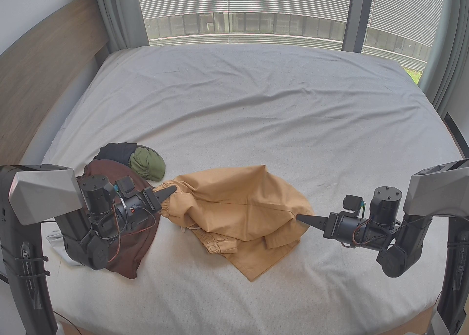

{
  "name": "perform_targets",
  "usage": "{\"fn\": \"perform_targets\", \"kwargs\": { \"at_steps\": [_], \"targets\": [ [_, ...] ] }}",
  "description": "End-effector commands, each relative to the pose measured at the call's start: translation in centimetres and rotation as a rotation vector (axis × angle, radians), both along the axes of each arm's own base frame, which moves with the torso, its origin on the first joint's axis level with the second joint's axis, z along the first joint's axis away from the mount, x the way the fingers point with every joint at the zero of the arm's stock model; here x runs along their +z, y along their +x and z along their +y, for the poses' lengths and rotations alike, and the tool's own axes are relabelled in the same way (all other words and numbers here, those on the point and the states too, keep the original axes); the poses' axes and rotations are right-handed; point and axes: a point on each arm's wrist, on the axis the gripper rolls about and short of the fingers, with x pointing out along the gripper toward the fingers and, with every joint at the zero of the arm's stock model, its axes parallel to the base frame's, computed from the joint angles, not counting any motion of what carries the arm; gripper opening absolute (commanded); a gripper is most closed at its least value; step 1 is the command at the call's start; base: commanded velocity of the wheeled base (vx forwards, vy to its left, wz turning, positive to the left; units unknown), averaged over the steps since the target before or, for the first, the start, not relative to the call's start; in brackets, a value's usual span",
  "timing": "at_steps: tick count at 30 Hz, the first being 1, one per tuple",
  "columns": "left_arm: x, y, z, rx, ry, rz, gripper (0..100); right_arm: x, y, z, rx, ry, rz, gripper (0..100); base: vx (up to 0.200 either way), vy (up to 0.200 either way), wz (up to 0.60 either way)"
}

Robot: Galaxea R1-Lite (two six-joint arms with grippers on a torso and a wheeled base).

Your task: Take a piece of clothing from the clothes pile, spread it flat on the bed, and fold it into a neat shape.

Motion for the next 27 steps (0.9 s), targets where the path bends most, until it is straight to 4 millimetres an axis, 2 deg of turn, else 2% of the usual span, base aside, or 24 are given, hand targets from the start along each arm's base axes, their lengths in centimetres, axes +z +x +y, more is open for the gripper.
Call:
{"fn": "perform_targets", "kwargs": {
  "at_steps": [1, 6, 12, 19, 27],
  "targets": [
    [0.0, 0.0, -0.2, -0.007, -0.001, 0.0, 0, -0.1, 0.0, 0.5, 0.015, 0.001, -0.002, 100, 0.0, 0.0, 0.0],
    [0.1, 0.1, -0.2, -0.004, -0.002, -0.006, 0, 0.7, 0.1, 2.1, 0.057, 0.017, -0.039, 100, 0.0, 0.0, 0.0],
    [0.2, 0.2, 0.0, 0.003, -0.006, -0.01, 0, 1.0, -0.5, 3.0, 0.087, 0.023, -0.042, 100, 0.0, 0.0, 0.0],
    [0.3, 0.5, 0.1, 0.007, -0.011, -0.014, 0, 2.3, -1.1, 2.9, 0.09, 0.032, -0.064, 100, 0.0, 0.0, 0.0],
    [-0.1, 0.7, 0.2, 0.01, -0.009, -0.009, 0, 2.5, -1.0, 2.9, 0.089, 0.036, -0.073, 100, 0.0, 0.0, 0.0]
  ]
}}
